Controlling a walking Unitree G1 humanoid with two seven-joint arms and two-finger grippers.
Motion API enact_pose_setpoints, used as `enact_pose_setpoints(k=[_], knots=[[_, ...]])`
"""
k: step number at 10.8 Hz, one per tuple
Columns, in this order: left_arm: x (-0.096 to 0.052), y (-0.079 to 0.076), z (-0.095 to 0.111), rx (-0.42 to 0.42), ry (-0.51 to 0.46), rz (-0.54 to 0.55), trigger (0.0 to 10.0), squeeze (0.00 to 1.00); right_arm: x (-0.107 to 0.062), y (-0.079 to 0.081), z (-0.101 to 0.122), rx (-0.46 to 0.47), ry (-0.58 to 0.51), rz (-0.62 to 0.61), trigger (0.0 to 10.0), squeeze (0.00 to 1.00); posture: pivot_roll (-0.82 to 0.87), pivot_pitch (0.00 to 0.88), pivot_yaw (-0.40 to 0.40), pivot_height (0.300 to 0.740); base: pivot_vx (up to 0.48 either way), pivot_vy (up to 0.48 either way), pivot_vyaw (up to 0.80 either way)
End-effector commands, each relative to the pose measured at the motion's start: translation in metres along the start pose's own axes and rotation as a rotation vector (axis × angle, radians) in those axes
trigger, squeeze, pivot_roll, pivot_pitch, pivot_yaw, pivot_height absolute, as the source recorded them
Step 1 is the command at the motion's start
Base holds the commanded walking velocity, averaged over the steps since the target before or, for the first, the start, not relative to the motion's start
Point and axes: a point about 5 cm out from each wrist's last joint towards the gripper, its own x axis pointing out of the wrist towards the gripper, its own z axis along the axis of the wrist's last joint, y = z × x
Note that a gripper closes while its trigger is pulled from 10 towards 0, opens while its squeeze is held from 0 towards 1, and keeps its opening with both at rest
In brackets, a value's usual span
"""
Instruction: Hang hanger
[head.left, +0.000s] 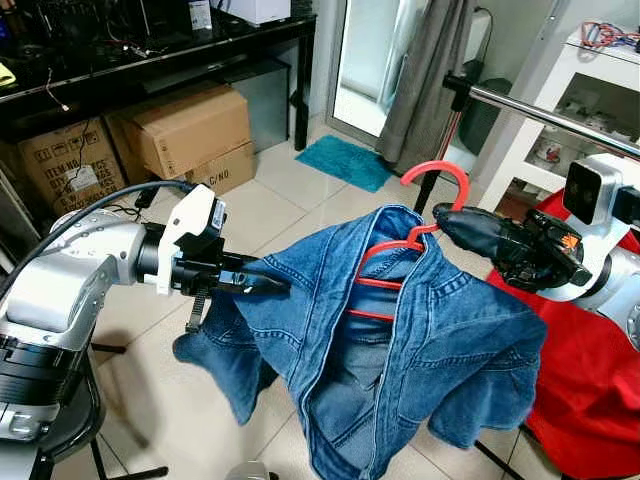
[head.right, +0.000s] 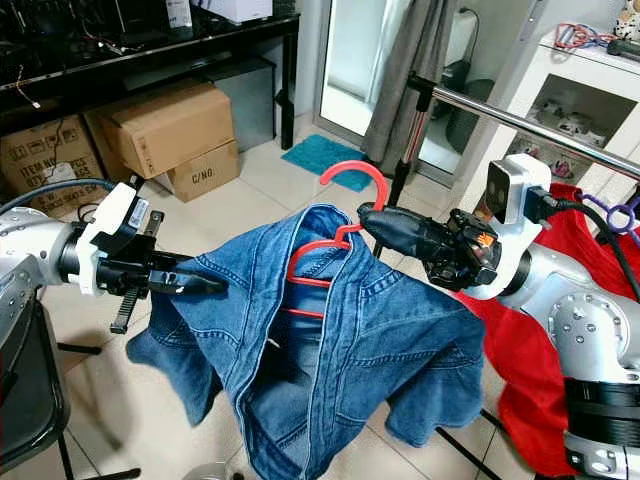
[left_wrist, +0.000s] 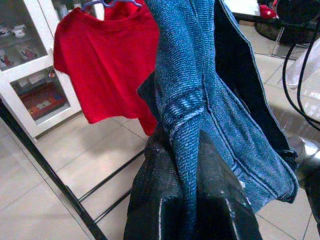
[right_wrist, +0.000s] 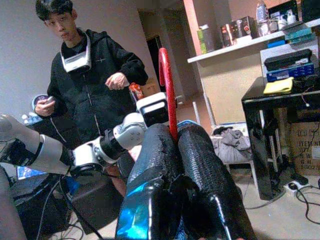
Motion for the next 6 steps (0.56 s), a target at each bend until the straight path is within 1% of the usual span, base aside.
enact_pose_setpoints(k=[1, 3, 4, 5, 6], knots=[[-0.0033, 0.0016, 0.0062, 0.026, -0.016, 0.014, 0.0, 0.00, -0.0034, 0.0041, 0.0123, -0.041, -0.034, 0.012, 0.0, 0.00, 0.18, 0.000, -0.049, 0.740, 0.000, 0.000, 0.00], [-0.0035, 0.0028, 0.0057, 0.026, -0.014, 0.022, 0.0, 0.00, -0.0036, 0.0035, 0.0120, -0.040, -0.038, 0.006, 0.0, 0.00, 0.18, 0.000, -0.050, 0.740, 0.000, 0.000, 0.00], [-0.0037, 0.0032, 0.0057, 0.028, -0.016, 0.027, 0.0, 0.00, -0.0026, -0.0001, 0.0118, -0.060, -0.041, -0.036, 10.0, 0.00, 0.18, 0.000, -0.050, 0.740, 0.000, 0.000, 0.00], [-0.0039, 0.0033, 0.0056, 0.029, -0.015, 0.028, 0.0, 0.00, -0.0015, 0.0003, 0.0124, -0.047, -0.054, -0.028, 10.0, 0.87, 0.18, 0.000, -0.050, 0.740, 0.000, 0.000, 0.00], [-0.0039, 0.0035, 0.0053, 0.029, -0.016, 0.030, 0.0, 0.00, -0.0006, 0.0021, 0.0136, -0.038, -0.069, -0.013, 10.0, 1.00, 0.18, 0.000, -0.053, 0.740, 0.000, 0.000, 0.00]])
